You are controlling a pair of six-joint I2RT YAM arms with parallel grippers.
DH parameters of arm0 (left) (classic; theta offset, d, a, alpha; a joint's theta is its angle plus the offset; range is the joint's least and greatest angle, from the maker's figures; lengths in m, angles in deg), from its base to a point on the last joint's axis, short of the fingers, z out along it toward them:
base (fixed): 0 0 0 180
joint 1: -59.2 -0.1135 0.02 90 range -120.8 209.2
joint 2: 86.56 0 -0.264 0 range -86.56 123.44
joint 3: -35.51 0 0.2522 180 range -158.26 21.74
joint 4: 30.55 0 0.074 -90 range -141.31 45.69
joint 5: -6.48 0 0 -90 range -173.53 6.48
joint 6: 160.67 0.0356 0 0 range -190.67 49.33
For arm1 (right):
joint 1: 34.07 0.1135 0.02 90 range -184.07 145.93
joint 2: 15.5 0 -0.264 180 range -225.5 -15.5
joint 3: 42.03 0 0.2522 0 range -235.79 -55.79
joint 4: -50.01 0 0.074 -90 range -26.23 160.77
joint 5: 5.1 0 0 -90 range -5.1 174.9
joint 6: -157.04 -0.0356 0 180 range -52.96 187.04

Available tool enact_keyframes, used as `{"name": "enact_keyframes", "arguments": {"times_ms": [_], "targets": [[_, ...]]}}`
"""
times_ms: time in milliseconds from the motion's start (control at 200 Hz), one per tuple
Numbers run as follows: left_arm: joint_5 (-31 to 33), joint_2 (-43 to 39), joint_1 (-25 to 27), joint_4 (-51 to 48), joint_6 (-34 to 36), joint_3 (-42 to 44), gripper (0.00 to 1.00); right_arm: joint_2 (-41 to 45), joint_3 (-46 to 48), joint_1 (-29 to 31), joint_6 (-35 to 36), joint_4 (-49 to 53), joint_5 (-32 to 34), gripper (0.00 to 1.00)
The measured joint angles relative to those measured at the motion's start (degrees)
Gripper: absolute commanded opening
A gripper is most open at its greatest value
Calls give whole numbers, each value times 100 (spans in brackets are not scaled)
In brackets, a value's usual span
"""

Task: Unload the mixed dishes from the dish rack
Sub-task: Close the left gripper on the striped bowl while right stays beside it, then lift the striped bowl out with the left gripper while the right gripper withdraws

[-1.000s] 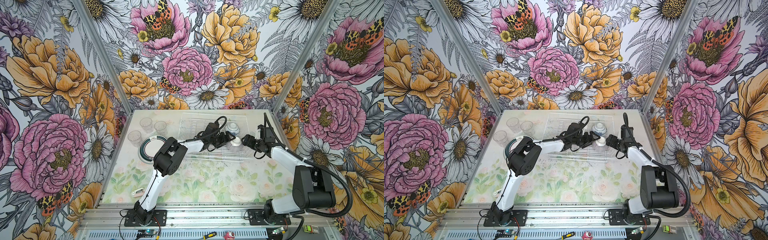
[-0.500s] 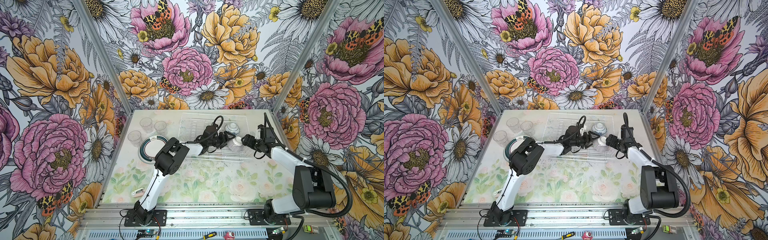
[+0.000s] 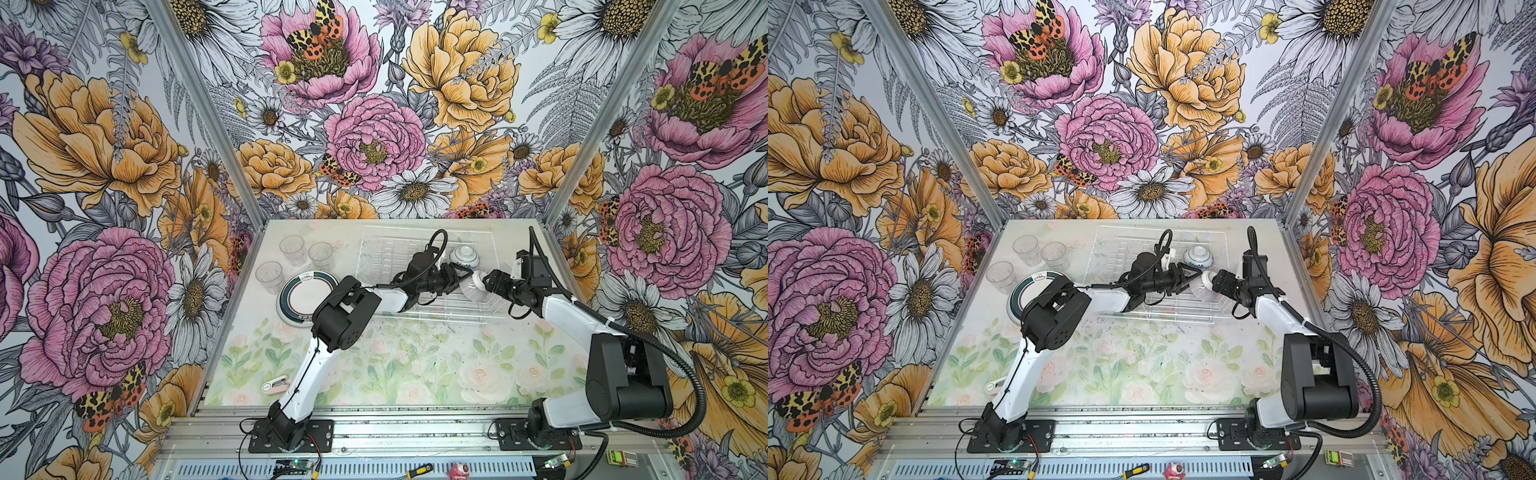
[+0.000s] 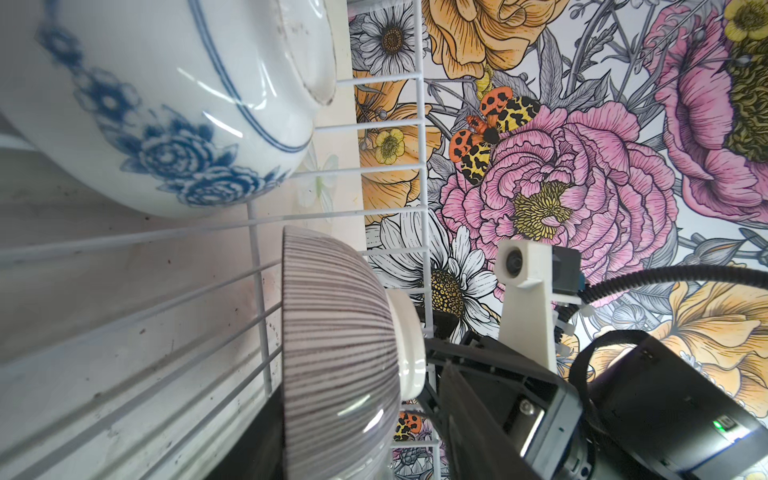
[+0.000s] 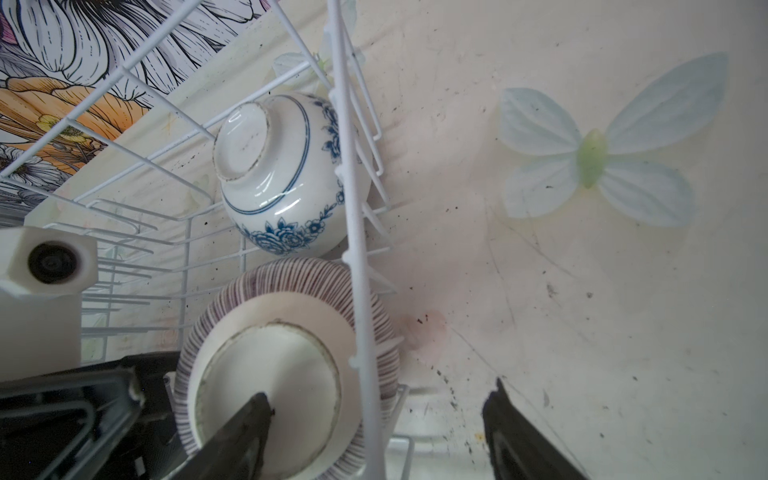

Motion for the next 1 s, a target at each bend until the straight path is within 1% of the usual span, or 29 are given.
{"name": "enact_keyframes", "arguments": {"times_ms": [110, 255, 320, 370, 440, 530, 631, 696, 1001], "targets": [[4, 90, 48, 24, -37, -28, 33, 11, 24, -17, -4, -7, 2, 81], [-48, 94, 48, 345, -55, -131, 22, 81, 42, -116, -26, -26, 7, 81], [-59, 94, 48, 518, -105, -144, 21, 92, 61, -120, -24, -24, 0, 81], [-63, 96, 48, 588, -153, -153, 15, 94, 79, -120, -26, -17, 0, 81], [-85, 96, 50, 706, -181, -179, 12, 94, 98, -129, -26, -2, -15, 81], [-85, 96, 74, 708, -173, -192, 4, 96, 125, -133, -28, 11, -39, 82], [-83, 87, 74, 684, -142, -192, 0, 140, 166, -153, -28, 26, -42, 82], [-81, 48, 74, 584, -46, -192, 0, 216, 192, -155, -33, 42, -44, 83], [74, -459, 74, -680, 754, -116, 0, 804, 256, -256, -39, 42, -63, 84]]}}
